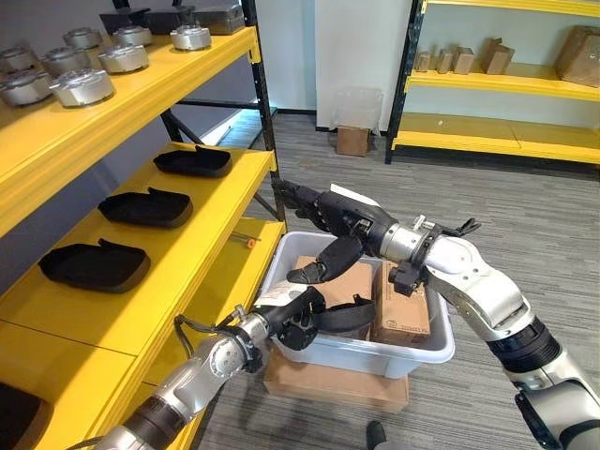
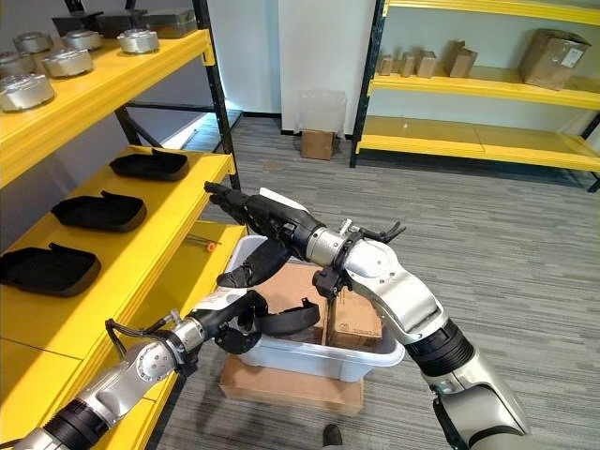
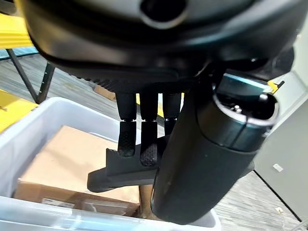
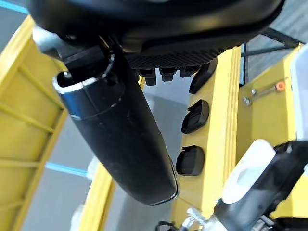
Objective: Move parts from the plastic box to the shelf.
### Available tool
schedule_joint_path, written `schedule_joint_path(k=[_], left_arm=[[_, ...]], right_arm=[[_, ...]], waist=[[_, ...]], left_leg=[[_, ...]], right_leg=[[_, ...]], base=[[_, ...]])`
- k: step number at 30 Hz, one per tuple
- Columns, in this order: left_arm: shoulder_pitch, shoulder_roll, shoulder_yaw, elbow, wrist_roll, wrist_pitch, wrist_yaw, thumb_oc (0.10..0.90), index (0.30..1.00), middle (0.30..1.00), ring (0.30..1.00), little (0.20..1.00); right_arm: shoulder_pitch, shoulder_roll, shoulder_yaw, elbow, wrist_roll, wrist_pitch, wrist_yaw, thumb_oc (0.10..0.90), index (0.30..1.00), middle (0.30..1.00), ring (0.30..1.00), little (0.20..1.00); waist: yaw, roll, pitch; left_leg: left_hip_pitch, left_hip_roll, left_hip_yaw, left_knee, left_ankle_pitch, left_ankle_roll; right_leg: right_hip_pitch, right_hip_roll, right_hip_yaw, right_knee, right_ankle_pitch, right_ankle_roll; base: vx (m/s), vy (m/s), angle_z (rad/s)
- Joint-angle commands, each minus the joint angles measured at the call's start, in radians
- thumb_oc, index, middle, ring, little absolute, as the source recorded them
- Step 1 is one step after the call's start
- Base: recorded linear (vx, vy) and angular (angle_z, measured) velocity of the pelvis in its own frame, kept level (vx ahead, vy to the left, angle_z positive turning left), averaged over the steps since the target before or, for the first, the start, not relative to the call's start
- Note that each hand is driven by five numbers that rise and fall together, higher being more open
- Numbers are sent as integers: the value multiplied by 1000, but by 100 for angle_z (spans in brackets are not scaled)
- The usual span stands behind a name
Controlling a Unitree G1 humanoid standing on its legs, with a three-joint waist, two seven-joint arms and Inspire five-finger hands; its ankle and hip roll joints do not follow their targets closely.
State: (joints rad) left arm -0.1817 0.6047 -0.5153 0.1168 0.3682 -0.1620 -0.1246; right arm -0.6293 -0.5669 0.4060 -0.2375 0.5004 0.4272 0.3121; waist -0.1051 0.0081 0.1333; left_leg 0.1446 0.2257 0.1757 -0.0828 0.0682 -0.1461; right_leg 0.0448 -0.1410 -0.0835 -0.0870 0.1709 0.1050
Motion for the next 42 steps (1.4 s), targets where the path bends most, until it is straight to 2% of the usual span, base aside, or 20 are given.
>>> schedule_joint_path(k=[1,6,11,15,20,21,22,24,26,28,29,32,36,40,41,42], left_arm=[[-139,14,38,-22,-13,-98,76,400,300,300,300,300],[-124,23,50,-21,1,-100,80,400,300,300,300,300],[-124,31,61,-30,18,-107,97,400,300,300,300,300],[-121,44,89,-53,41,-116,110,400,300,300,300,300],[-98,67,154,-125,45,-137,125,400,300,300,300,300],[-90,70,167,-138,44,-141,126,400,300,300,300,300],[-71,87,214,-190,46,-172,149,400,300,300,300,300],[-57,98,249,-232,42,-189,155,400,300,300,300,300],[-34,106,293,-297,41,-206,168,400,300,300,300,300],[-10,114,338,-359,46,-236,183,400,300,300,300,300],[1,118,360,-382,43,-252,190,400,300,300,300,300],[15,128,411,-443,35,-288,213,400,300,300,300,300],[16,124,440,-495,16,-311,226,400,300,300,300,300],[-11,104,407,-541,25,-315,255,400,300,300,300,300],[-63,92,371,-540,18,-311,252,400,300,300,300,300],[-79,89,360,-540,17,-310,254,400,300,300,300,300]], right_arm=[[-123,10,-142,-102,84,-47,-105,900,1000,1000,1000,1000],[-124,-22,-186,-110,146,-16,-166,900,1000,1000,1000,1000],[-105,-38,-231,-97,187,-14,-211,900,1000,1000,1000,1000],[-56,-60,-275,-97,173,-9,-242,900,1000,1000,1000,1000],[79,-67,-354,-68,110,-94,-301,900,1000,1000,1000,1000],[110,-64,-371,-63,71,-126,-325,900,1000,1000,1000,1000],[201,-39,-435,-29,49,-194,-395,900,1000,1000,1000,1000],[259,-22,-473,-6,-46,-221,-416,900,1000,1000,1000,1000],[336,-8,-493,28,0,-231,-450,900,1000,1000,1000,1000],[404,16,-508,66,-50,-274,-495,900,1000,1000,1000,1000],[425,27,-511,90,-30,-295,-513,900,1000,1000,1000,1000],[468,63,-516,138,-83,-329,-539,900,1000,1000,1000,1000],[486,87,-483,191,-108,-330,-565,900,1000,1000,1000,1000],[485,87,-433,248,-101,-326,-592,900,1000,1000,1000,1000],[485,90,-418,279,-104,-332,-604,900,1000,1000,1000,1000],[486,92,-412,284,-102,-334,-608,900,1000,1000,1000,1000]], waist=[[6,-18,-56],[-6,-21,-59],[-15,-20,-61],[-25,-20,-58],[-34,-12,-52],[-34,-11,-52],[-37,-5,-47],[-35,-3,-44],[-33,1,-38],[-29,4,-34],[-26,6,-32],[-21,10,-29],[-8,9,-26],[4,-2,-13],[6,-11,-9],[6,-14,-9]], left_leg=[[39,61,49,-4,-68,10],[41,64,62,-4,-70,10],[41,65,67,-4,-71,8],[41,66,72,-4,-71,10],[40,67,76,-4,-68,12],[41,67,77,-4,-69,12],[39,66,75,-4,-69,14],[38,65,71,-4,-71,16],[35,63,67,-4,-69,20],[32,62,61,-4,-68,21],[30,62,59,-4,-67,22],[24,61,47,-1,-64,20],[17,50,35,7,-65,21],[-27,4,-15,74,-107,42],[-49,-27,-34,104,-131,58],[-54,-35,-38,111,-138,63]], right_leg=[[63,-99,0,0,-102,88],[58,-99,9,0,-100,89],[55,-99,15,0,-99,90],[52,-99,20,0,-98,90],[49,-100,25,0,-96,90],[48,-100,24,0,-96,91],[46,-101,27,0,-94,91],[46,-102,26,0,-95,92],[45,-104,24,0,-96,90],[46,-105,22,0,-97,89],[46,-106,20,0,-97,88],[47,-105,15,0,-99,84],[51,-100,9,0,-103,77],[48,-102,20,18,-108,73],[39,-117,23,31,-105,82],[36,-123,24,34,-102,85]], base=[[1,-4,-4],[0,-4,-6],[3,-3,-6],[0,0,0],[-1,0,-1],[-8,-2,-13],[-7,-3,-13],[-2,-3,-6],[0,0,0],[0,0,0],[-9,6,3],[-2,24,2],[-4,99,2],[-58,278,12],[-101,373,32],[-99,420,33]])
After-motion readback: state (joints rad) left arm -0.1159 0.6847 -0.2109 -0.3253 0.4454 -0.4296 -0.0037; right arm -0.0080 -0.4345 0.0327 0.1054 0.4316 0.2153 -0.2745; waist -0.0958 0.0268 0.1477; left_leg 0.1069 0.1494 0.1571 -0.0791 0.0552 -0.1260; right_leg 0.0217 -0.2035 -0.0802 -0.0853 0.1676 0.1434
